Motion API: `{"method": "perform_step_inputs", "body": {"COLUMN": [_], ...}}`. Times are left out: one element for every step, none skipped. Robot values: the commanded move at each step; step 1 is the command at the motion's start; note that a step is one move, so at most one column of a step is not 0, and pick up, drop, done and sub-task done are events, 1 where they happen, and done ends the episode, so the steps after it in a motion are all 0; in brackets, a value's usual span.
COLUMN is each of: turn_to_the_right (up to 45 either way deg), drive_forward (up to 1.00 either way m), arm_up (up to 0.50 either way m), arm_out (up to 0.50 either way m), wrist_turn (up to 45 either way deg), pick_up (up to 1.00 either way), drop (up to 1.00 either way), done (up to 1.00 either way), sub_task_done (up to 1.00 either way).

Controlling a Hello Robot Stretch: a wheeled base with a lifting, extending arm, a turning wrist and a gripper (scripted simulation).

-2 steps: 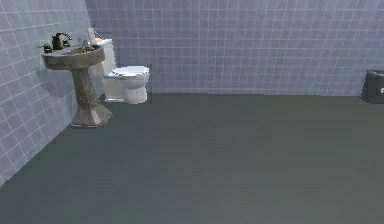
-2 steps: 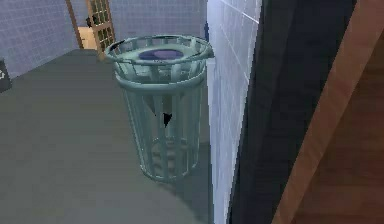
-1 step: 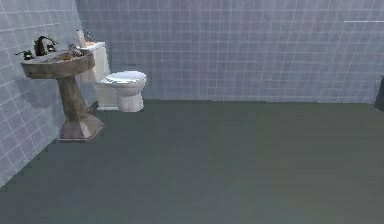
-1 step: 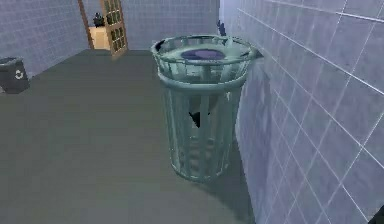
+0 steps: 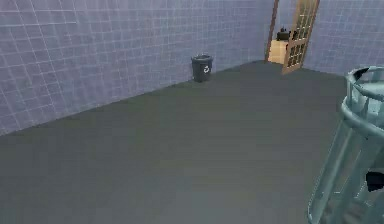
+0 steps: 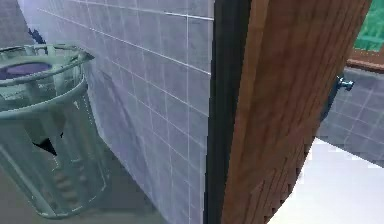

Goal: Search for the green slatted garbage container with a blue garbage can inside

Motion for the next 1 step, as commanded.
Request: {"method": "perform_step_inputs", "body": {"turn_to_the_right": [45.0], "drive_forward": [0.0], "arm_up": [0.0], "arm_out": [0.0], "wrist_turn": [0.0], "pick_up": [0.0], "drop": [0.0], "done": [0.0], "sub_task_done": [0.0]}}
